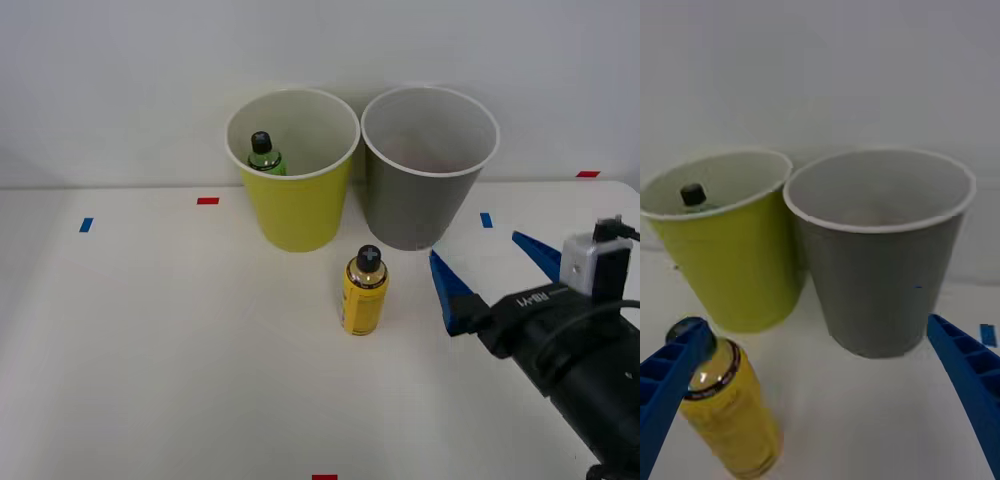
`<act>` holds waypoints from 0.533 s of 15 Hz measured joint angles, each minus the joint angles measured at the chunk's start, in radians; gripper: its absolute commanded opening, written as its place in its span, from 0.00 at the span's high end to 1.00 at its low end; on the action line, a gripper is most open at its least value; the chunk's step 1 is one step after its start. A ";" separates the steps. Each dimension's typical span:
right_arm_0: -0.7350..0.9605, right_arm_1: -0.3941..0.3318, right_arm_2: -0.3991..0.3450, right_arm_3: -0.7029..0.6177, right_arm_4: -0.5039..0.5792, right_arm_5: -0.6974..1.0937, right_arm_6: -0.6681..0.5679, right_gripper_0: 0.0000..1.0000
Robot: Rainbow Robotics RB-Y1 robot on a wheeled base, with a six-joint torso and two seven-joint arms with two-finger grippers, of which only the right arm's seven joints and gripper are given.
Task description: Put cans in the gray bin, plastic bottles in the light green bin
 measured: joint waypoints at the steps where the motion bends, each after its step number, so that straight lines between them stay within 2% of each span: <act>1: 0.060 -0.005 -0.011 -0.004 0.031 -0.020 -0.001 0.00; 5: 0.279 -0.011 -0.036 -0.007 0.091 -0.089 0.001 0.00; 8: 0.390 0.011 -0.045 -0.002 0.152 -0.200 0.005 0.00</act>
